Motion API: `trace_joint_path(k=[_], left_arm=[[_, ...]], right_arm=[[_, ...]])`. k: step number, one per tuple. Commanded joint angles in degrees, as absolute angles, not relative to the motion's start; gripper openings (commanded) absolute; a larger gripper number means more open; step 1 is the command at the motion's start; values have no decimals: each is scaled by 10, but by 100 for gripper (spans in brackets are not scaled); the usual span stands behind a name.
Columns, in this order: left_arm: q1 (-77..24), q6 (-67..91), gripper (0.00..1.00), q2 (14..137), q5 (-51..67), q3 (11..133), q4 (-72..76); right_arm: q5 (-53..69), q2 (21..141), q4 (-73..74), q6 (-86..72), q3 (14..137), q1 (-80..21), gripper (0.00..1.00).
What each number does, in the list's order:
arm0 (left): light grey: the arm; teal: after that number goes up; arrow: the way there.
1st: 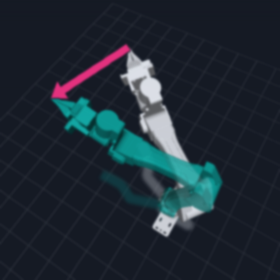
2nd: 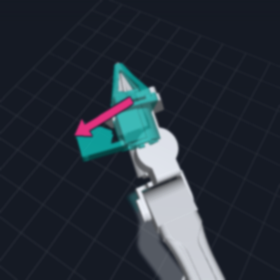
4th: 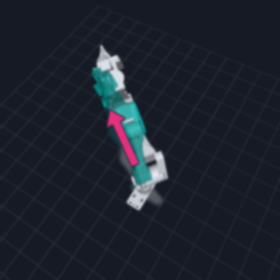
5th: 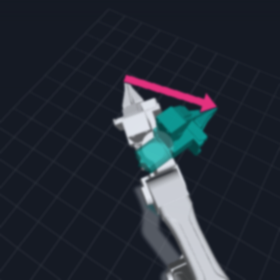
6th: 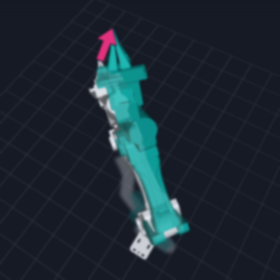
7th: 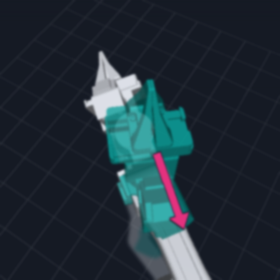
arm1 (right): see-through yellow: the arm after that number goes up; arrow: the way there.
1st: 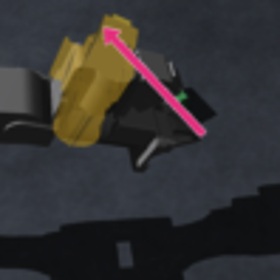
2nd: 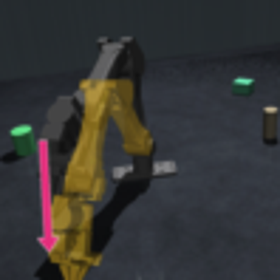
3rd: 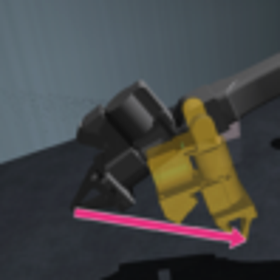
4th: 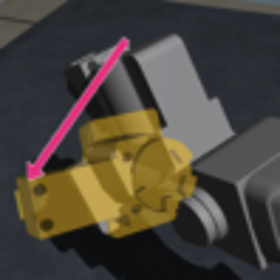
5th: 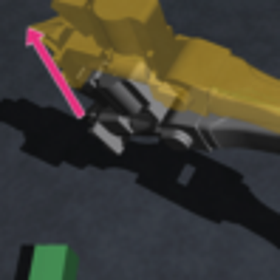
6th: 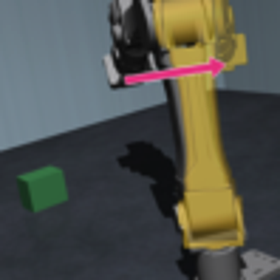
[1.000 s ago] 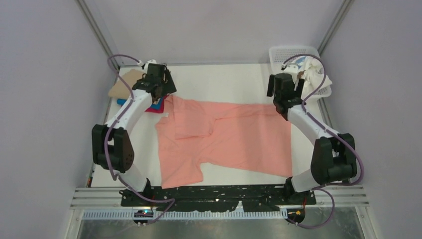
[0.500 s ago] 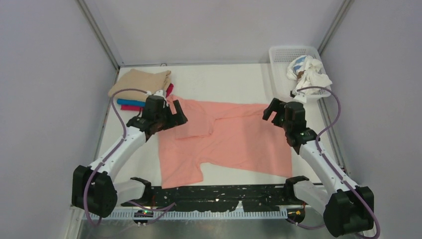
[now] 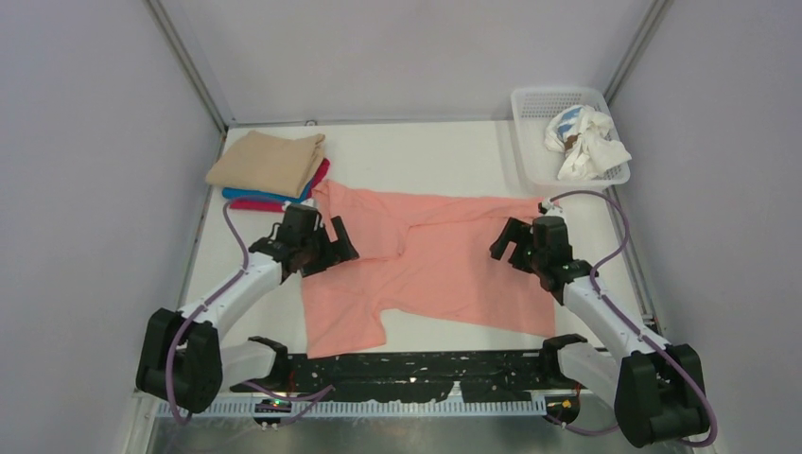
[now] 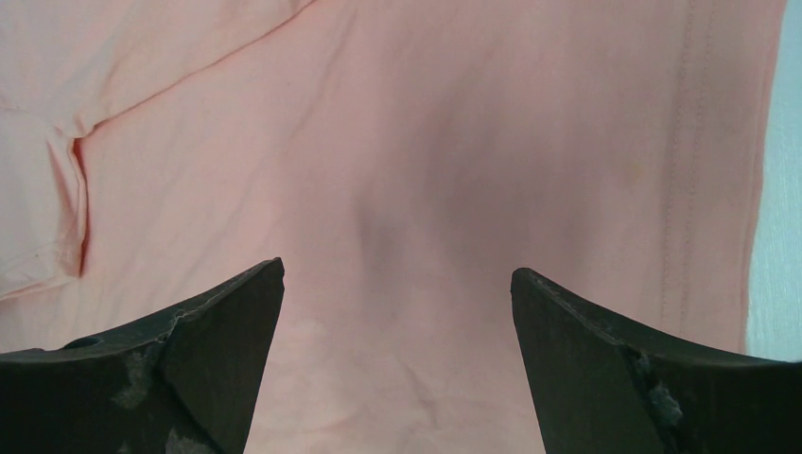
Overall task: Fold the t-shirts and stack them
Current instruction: Flatten out the tshirt
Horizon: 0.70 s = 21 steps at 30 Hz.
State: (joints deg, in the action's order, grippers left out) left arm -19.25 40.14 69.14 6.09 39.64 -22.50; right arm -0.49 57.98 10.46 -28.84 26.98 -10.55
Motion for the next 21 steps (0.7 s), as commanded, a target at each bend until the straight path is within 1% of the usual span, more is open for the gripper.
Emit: trace_joint_path(k=[1, 4, 7, 12, 18, 21], left_arm=[[-198, 426, 96, 643, 48, 349, -249], [-200, 437, 100, 588, 28, 298, -254], [-201, 440, 100, 589, 39, 274, -231], [-201, 441, 100, 669, 50, 294, -182], [-200, 438, 100, 788, 58, 358, -166], [-200, 416, 100, 832, 46, 415, -193]], right_arm=[[-22, 551, 107, -288, 256, -107, 95], [-29, 541, 102, -282, 250, -107, 95], [-13, 551, 93, -286, 241, -107, 95], [-16, 608, 72, -300, 236, -106, 95], [-40, 676, 28, -339, 256, -105, 95], [-47, 739, 25, -340, 295, -88, 95]])
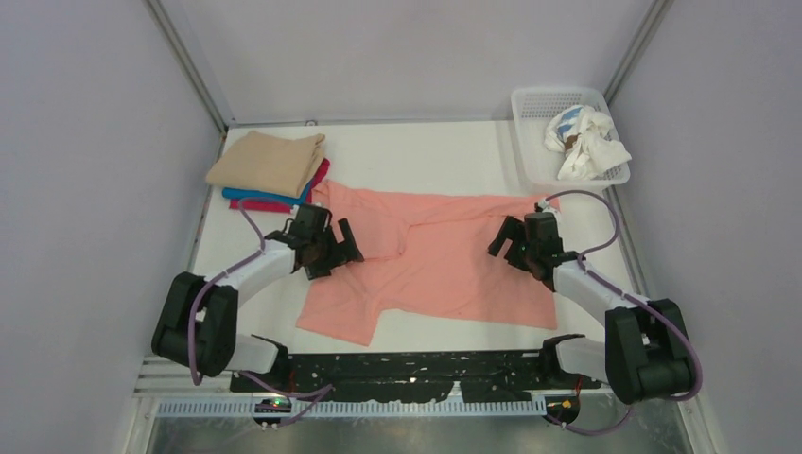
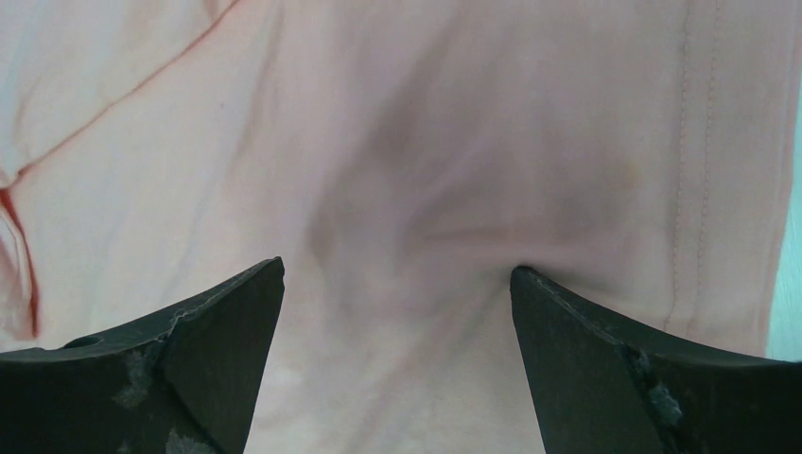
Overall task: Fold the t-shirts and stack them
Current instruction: Flatten out the tshirt
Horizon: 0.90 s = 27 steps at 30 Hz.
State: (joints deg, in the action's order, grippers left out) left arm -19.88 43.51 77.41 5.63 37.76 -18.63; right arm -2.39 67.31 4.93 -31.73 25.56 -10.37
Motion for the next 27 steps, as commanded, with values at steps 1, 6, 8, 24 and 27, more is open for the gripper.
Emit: trace_joint_path(k=[1, 6, 8, 24, 27], left_arm=[[-200, 411, 100, 846, 39, 435, -198], [-195, 383, 100, 906, 36, 515, -211], [-190, 376, 100, 920, 31, 535, -213], [-186, 442, 100, 606, -120, 389, -402], [-187, 463, 100, 536, -152, 340, -444]], right_arm=[[-46, 753, 18, -342, 303, -82, 95], [-57, 851, -15, -346, 376, -46, 95], [-59, 877, -22, -339, 403, -42, 95], [-131, 562, 52, -331, 296, -40, 95], [-161, 497, 80, -331, 273, -40, 95]])
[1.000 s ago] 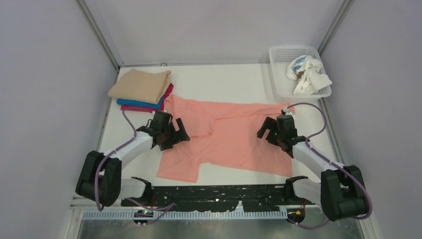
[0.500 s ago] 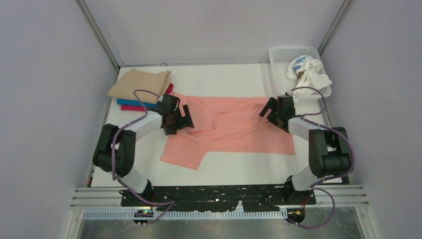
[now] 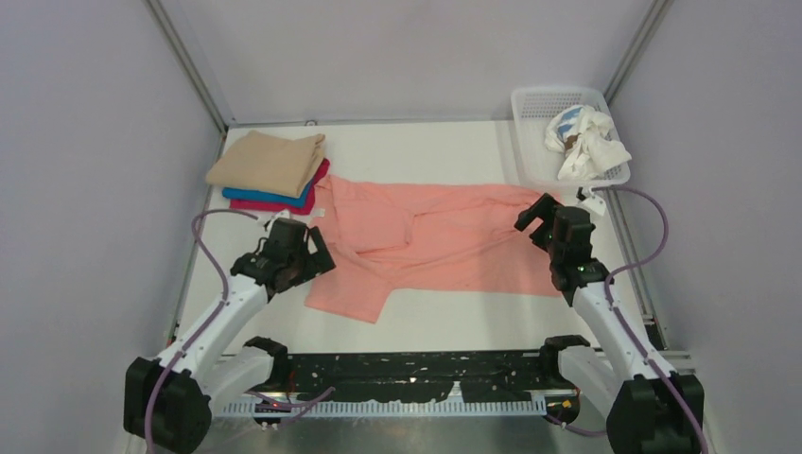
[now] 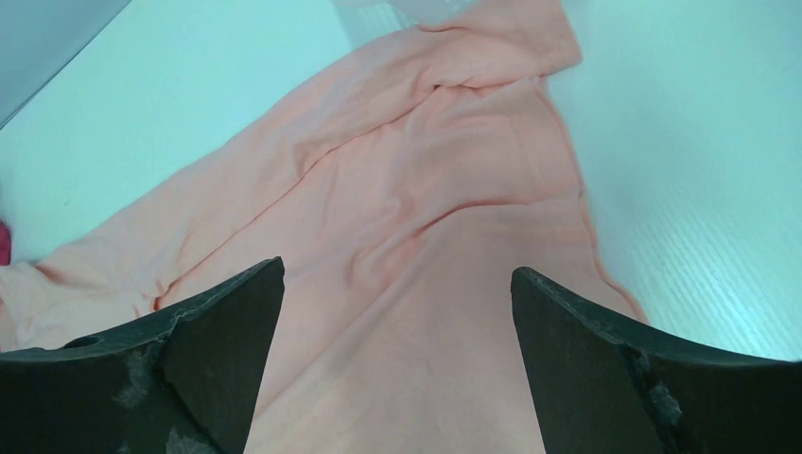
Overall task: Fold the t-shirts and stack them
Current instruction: Flatten out the tshirt
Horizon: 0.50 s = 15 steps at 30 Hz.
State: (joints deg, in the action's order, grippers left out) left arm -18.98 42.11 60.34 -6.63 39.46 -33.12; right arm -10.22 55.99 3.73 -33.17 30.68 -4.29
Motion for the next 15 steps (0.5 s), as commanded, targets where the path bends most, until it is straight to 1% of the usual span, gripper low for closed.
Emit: trace_joint_path(k=[1, 4, 7, 11, 14, 15], left_arm=[[-186, 466, 100, 516, -154, 326, -445], [-186, 472, 98, 483, -139, 296, -431], [-186, 473, 93, 486, -125, 288, -410], [-186, 468, 73, 533, -124, 294, -401], [-186, 461, 63, 573, -107, 292, -359], [-186, 460, 61, 583, -99, 291, -362]], right_arm=[[-167, 475, 86, -331, 262, -40, 95], [-163, 447, 86, -333, 244, -40, 95], [-153, 443, 89, -330, 237, -40, 95], [-146, 459, 93, -327, 240, -40, 95], [-140, 475, 94, -326, 244, -41, 95], [-140, 477, 94, -326, 246, -40, 95]])
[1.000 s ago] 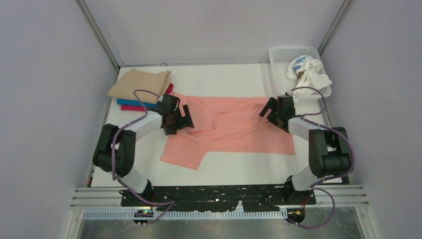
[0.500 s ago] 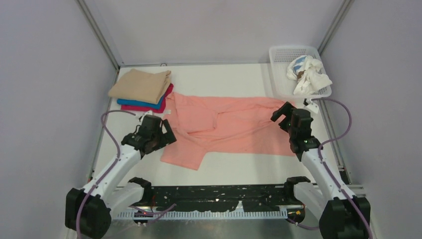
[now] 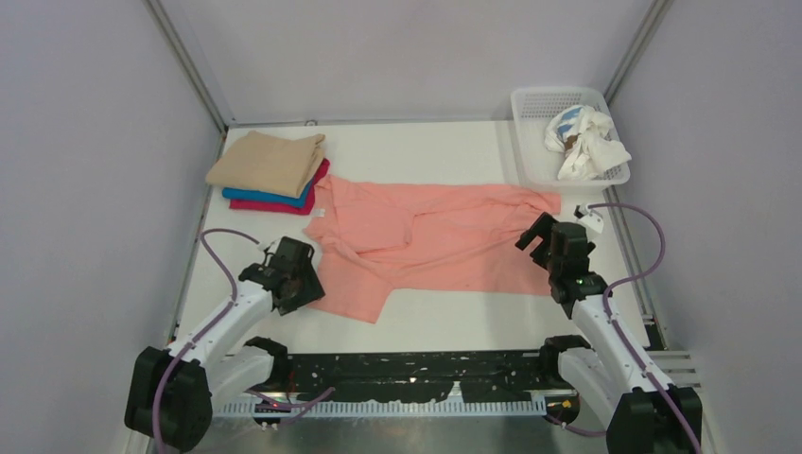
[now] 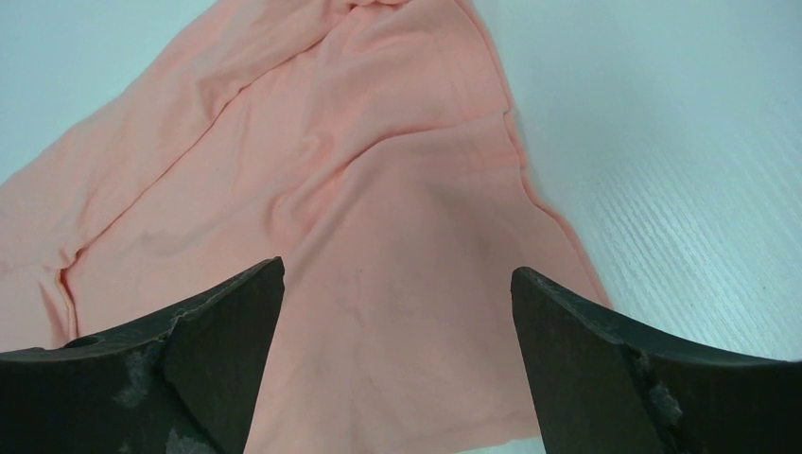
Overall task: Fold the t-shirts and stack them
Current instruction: Flatten out the tshirt
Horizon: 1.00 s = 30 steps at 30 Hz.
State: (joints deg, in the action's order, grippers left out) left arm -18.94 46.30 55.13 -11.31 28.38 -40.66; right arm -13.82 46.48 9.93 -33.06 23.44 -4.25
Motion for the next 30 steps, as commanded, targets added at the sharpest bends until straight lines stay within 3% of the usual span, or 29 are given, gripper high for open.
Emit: trace_joint_path(k=[1, 15, 18, 19, 20, 25, 30], left_arm=[[-186, 462, 61, 592, -93, 292, -358], [-186, 445, 42, 653, -52, 286, -301], [-186, 439, 24, 648, -44, 275, -291], [-186, 437, 9, 646, -41, 274, -290], [-186, 437, 2, 643, -39, 273, -291], [-186, 423, 0, 608, -31, 269, -275], [-186, 406, 0, 580, -16, 259, -232]], right_arm=[[-138, 481, 93, -325, 246, -40, 95], [-148, 476, 94, -324, 243, -40, 95], [-153, 472, 97, -324, 243, -41, 95], [-153, 473, 98, -324, 243, -40, 95], [-154, 471, 99, -325, 243, -40, 95], [-167, 457, 123, -343, 251, -40, 95], [-247, 427, 265, -379, 289, -27, 95]])
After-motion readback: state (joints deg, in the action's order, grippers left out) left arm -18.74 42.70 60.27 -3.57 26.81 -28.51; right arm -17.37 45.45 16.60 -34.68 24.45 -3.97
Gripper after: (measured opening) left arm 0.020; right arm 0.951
